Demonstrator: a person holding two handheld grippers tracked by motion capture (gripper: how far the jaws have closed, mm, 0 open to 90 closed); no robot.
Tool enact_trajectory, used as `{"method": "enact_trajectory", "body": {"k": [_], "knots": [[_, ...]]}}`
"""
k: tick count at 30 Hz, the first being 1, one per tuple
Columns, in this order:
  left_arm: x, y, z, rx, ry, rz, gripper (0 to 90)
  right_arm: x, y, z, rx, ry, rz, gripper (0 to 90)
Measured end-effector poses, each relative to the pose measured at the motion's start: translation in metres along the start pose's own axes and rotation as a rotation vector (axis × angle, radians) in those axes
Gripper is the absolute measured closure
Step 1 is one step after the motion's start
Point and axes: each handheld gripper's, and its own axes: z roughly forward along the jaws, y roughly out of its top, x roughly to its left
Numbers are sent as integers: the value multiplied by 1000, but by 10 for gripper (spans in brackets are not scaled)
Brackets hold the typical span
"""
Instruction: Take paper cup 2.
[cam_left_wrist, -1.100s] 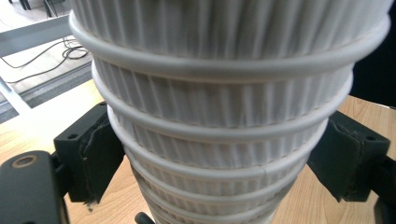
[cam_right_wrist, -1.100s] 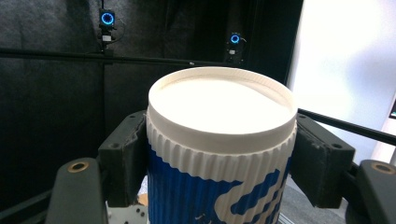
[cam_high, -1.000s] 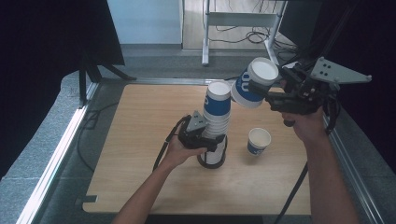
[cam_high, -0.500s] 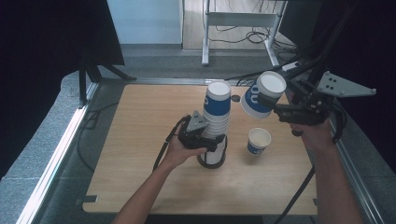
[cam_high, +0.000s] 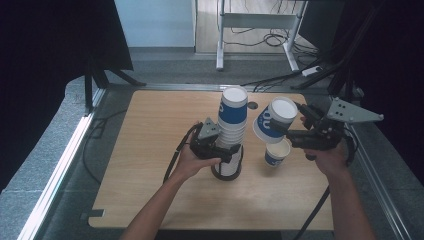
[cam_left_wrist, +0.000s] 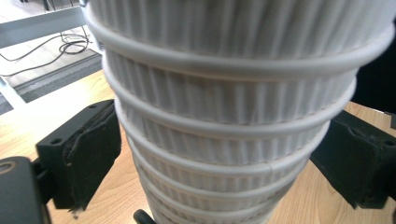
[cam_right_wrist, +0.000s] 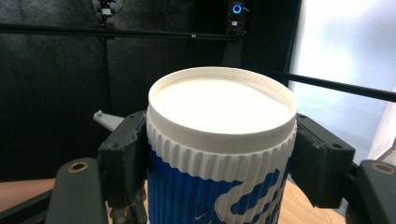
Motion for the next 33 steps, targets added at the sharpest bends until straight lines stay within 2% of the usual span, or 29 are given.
{"method": "enact_trajectory", "body": {"k": [9, 15, 22, 26, 31, 33], "knots": [[-1, -6, -10, -13, 6, 3, 43, 4, -18, -3, 5, 8, 9, 280], [-3, -14, -20, -22, 9, 20, 43, 10, -33, -4, 17, 18, 13, 280], [-4, -30, -32, -33, 2, 5, 51, 15, -52, 1, 45, 28, 17, 280], [-7, -43, -41, -67, 2, -9, 69, 21, -65, 4, 52, 32, 20, 280], [-11, -56, -50, -71, 13, 2, 70, 26, -76, 6, 62, 34, 16, 279], [-12, -62, -52, -57, 8, 10, 71, 29, -83, 7, 62, 42, 20, 279]]}}
